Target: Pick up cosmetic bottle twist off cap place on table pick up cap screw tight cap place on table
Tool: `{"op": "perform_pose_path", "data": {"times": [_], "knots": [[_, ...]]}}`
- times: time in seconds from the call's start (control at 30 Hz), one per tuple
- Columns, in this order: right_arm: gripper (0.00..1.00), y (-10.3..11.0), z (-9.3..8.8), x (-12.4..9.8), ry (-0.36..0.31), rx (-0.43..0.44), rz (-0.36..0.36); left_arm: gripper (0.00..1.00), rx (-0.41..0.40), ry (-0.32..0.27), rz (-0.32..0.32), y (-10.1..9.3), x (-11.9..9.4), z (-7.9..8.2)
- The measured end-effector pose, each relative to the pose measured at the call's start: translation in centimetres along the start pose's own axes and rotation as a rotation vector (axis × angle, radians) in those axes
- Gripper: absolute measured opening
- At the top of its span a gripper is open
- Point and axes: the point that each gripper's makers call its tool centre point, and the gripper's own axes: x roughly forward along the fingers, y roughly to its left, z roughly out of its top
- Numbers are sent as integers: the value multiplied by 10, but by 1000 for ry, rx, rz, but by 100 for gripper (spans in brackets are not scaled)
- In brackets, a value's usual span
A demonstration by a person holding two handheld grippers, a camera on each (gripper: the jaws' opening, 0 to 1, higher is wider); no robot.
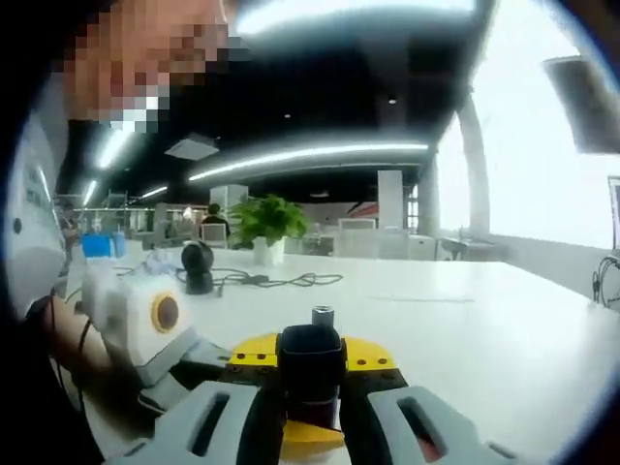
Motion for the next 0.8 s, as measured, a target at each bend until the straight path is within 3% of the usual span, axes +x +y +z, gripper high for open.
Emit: {"op": "perform_pose_path", "data": {"times": [0.17,0.67,0.8], "knots": [[15,-2,0,-3,-1,5,-110,13,4,0,0,0,0,0],[15,-4,0,-2,-6,22,-153,13,12,-2,11,2,0,1],[15,-4,0,-2,-11,34,-166,13,51,0,36,5,-1,2]]}}
